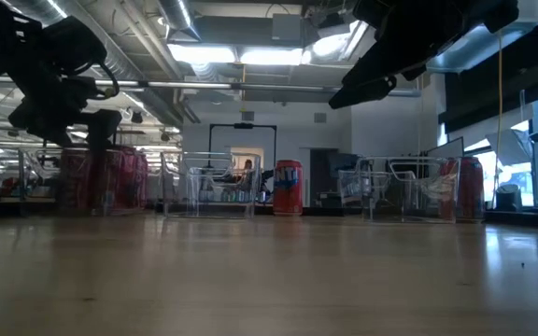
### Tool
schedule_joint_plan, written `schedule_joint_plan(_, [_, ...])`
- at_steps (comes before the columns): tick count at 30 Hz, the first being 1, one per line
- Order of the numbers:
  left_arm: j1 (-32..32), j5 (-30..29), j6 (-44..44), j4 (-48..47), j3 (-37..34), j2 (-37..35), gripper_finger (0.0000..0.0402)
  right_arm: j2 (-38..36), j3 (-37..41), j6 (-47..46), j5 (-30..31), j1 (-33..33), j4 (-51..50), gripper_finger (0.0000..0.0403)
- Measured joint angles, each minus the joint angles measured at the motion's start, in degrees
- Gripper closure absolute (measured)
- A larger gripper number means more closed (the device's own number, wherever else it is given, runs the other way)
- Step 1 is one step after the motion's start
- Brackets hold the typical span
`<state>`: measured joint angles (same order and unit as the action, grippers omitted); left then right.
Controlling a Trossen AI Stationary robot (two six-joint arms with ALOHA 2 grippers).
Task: Sort soda cans
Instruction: Put the red soda can into the left transparent bin
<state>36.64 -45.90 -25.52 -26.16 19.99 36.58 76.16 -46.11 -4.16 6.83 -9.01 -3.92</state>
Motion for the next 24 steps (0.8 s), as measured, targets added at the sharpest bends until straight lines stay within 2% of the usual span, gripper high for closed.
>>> schedule_joint_plan(5, [0.0, 0.37, 2.36, 0.26, 0.33, -0.26, 0.0053, 0.0, 0.0, 0.0, 0.02, 0.0, 0.0, 0.0042])
schedule_joint_plan(9, [-0.46, 1.07, 4.79, -0.04, 3.32, -1.14, 0.0053, 0.0, 0.0, 0.0, 0.0, 0.0, -0.07, 0.0042])
schedule_joint_plan(14, [-1.57, 6.18, 9.58, -0.01, 8.79, -2.25, 0.0053, 0.0, 0.0, -0.05, 0.0, 0.0, -0.33, 0.0042])
schedule_joint_plan(17, [-2.76, 13.38, 13.53, 1.08, 11.52, -2.66, 0.0053, 0.0, 0.0, -1.79, 0.0, 0.0, -0.47, 0.0042])
schedule_joint_plan(21, [-5.75, 30.29, 18.25, 8.47, 12.04, -2.86, 0.0053, 0.0, 0.0, -3.37, 0.0, 0.0, -0.39, 0.0042])
schedule_joint_plan(24, [-8.79, 40.35, 19.94, 14.34, 11.26, -2.69, 0.0053, 0.0, 0.0, -4.94, -0.04, 0.0, -0.34, 0.0042])
